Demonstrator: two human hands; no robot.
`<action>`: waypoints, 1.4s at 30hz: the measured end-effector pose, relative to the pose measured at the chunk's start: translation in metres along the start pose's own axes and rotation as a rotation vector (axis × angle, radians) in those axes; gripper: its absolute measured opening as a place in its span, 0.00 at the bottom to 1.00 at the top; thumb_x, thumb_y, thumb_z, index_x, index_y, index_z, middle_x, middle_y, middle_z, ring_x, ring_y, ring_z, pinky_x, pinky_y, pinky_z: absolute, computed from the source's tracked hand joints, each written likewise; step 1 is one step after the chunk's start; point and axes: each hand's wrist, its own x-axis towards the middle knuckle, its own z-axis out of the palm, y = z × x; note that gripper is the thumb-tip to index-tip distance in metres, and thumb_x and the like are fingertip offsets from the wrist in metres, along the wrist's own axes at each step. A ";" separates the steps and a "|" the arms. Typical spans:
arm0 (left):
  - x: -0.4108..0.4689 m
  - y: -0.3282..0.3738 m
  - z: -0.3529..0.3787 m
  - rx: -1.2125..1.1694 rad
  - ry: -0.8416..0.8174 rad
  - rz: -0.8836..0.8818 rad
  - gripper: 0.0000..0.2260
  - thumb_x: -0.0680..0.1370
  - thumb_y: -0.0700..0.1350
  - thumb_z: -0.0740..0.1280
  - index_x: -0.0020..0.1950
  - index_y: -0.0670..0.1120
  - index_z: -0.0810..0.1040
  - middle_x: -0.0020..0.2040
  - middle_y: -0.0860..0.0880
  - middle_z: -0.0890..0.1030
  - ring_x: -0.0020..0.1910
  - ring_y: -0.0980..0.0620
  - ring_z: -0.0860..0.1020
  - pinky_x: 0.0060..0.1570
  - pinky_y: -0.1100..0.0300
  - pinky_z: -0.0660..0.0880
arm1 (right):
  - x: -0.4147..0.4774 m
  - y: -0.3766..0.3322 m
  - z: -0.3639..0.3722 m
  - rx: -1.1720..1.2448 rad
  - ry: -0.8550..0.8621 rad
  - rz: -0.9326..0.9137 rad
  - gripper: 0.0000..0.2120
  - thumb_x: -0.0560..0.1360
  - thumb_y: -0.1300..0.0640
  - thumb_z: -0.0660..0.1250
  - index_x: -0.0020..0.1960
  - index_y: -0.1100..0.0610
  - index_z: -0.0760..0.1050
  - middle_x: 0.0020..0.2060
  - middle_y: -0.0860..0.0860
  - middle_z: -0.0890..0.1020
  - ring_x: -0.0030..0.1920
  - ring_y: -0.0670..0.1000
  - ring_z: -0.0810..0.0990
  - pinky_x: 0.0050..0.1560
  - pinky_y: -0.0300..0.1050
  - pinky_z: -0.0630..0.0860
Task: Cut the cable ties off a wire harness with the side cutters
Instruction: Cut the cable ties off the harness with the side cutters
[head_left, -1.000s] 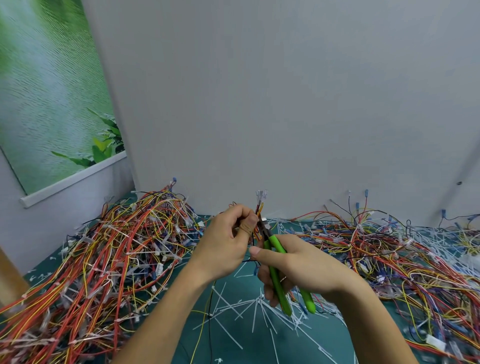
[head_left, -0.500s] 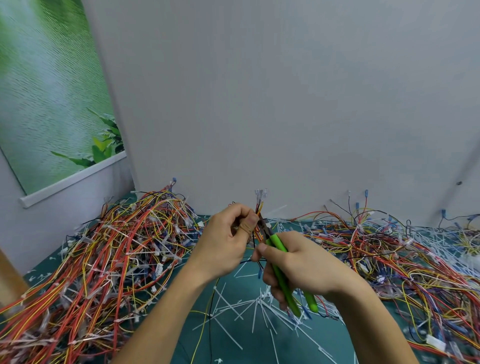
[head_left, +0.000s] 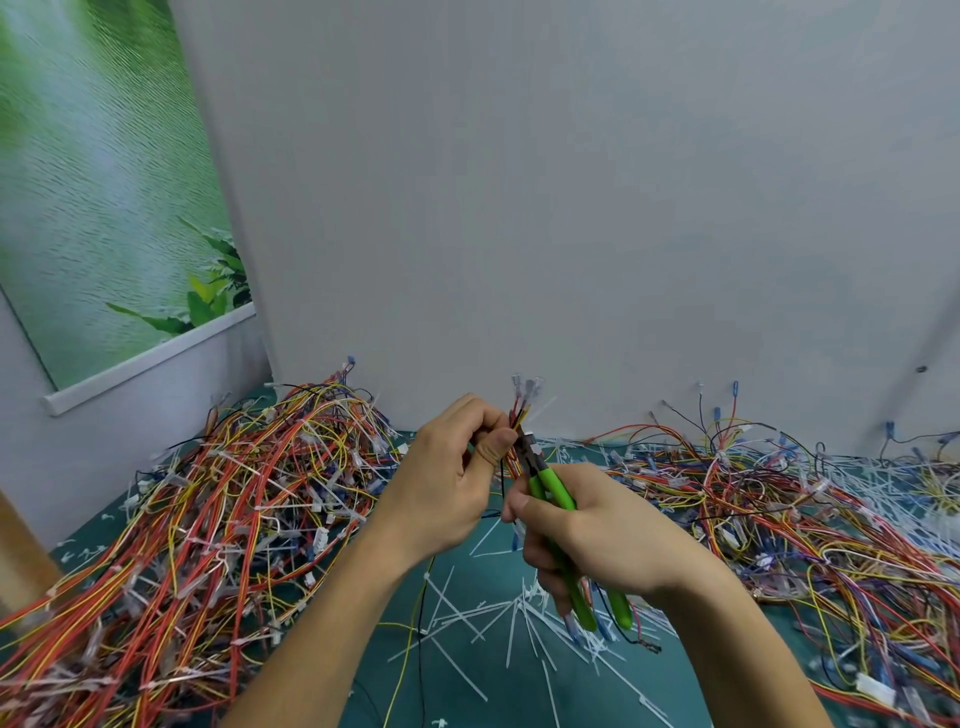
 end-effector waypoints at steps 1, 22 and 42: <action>0.000 0.000 0.000 -0.006 0.001 0.000 0.08 0.83 0.48 0.61 0.44 0.55 0.70 0.39 0.57 0.71 0.37 0.56 0.71 0.37 0.63 0.68 | 0.000 0.000 -0.001 0.002 0.003 0.000 0.08 0.86 0.57 0.59 0.51 0.59 0.74 0.27 0.51 0.74 0.27 0.56 0.74 0.35 0.58 0.77; -0.001 0.002 0.000 -0.046 -0.017 -0.021 0.09 0.83 0.51 0.60 0.45 0.50 0.73 0.38 0.55 0.73 0.37 0.51 0.73 0.37 0.54 0.70 | -0.002 0.000 -0.003 -0.011 -0.007 -0.026 0.09 0.84 0.56 0.63 0.47 0.59 0.71 0.28 0.53 0.71 0.26 0.55 0.74 0.31 0.53 0.78; -0.001 -0.012 0.006 0.270 0.080 0.191 0.05 0.83 0.42 0.63 0.50 0.42 0.75 0.46 0.55 0.68 0.37 0.56 0.67 0.33 0.54 0.72 | -0.003 -0.001 -0.005 -0.003 -0.014 0.006 0.14 0.84 0.55 0.64 0.43 0.60 0.72 0.27 0.52 0.74 0.24 0.57 0.77 0.28 0.48 0.76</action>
